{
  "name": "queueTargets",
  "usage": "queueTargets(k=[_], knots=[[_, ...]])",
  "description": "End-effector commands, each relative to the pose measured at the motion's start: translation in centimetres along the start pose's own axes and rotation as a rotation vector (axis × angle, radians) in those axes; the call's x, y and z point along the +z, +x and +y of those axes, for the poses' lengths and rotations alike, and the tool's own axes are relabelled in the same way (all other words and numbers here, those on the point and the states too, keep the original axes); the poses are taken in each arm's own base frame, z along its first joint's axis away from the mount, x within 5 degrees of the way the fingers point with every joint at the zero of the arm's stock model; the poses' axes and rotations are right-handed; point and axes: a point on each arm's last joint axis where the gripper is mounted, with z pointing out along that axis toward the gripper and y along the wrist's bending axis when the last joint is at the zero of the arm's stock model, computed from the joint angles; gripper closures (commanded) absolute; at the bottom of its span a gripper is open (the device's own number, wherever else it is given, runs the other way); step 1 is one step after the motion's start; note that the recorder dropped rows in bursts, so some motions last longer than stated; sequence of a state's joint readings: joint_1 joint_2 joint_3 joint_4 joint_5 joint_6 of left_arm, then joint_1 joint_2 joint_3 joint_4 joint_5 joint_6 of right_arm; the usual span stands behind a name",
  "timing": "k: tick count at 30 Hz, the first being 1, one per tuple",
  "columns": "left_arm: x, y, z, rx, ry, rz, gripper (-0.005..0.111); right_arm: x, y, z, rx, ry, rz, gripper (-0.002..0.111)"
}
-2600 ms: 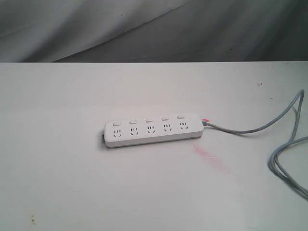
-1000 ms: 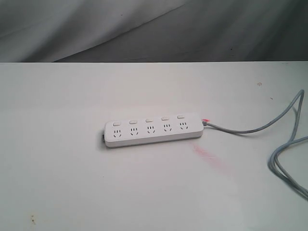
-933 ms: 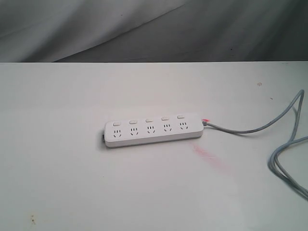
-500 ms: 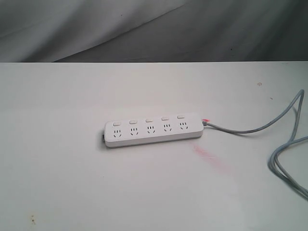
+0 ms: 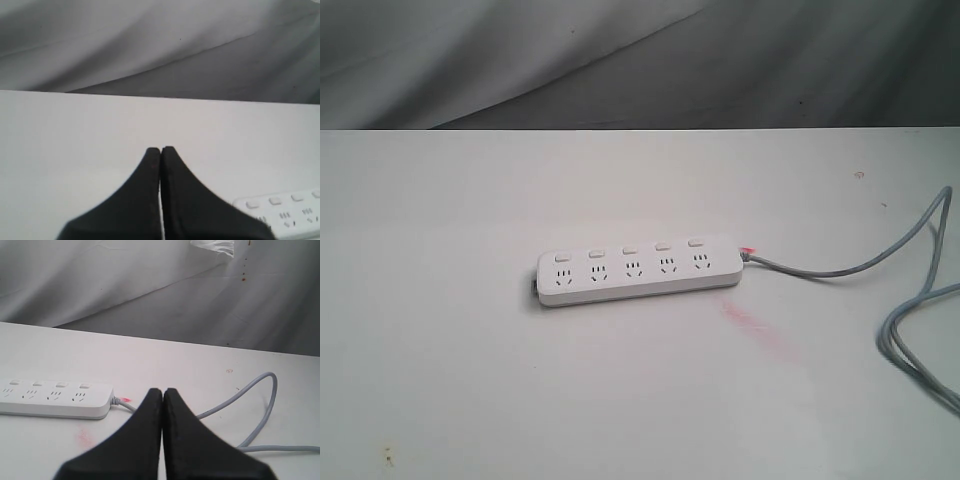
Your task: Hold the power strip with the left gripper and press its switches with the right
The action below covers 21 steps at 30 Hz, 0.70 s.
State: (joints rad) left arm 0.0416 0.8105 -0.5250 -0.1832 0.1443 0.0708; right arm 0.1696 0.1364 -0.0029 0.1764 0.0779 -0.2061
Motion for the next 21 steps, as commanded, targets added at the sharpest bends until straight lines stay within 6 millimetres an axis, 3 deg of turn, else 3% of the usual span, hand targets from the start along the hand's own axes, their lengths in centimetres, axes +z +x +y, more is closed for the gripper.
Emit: queueTargets(k=[1, 5, 12, 16, 21], knots=[[2.1, 0.2, 0.0, 0.125, -0.002, 0.160, 0.107, 0.0, 0.0, -0.1, 0.003, 0.009, -0.005, 0.108], [4.7, -1.4, -0.3, 0.317, 0.043, 0.315, 0.107, 0.0, 0.0, -0.1, 0.003, 0.009, -0.005, 0.108], [9.5, -3.7, -2.2, 0.481, 0.213, 0.310, 0.107, 0.0, 0.0, -0.1, 0.003, 0.009, -0.005, 0.108], [11.7, -2.9, -4.8, 0.685, 0.388, 0.332, 0.107, 0.0, 0.0, -0.1, 0.003, 0.009, -0.005, 0.108], [14.8, 0.5, -7.5, 0.988, 0.547, 0.351, 0.107, 0.0, 0.0, -0.1, 0.003, 0.009, -0.005, 0.108]])
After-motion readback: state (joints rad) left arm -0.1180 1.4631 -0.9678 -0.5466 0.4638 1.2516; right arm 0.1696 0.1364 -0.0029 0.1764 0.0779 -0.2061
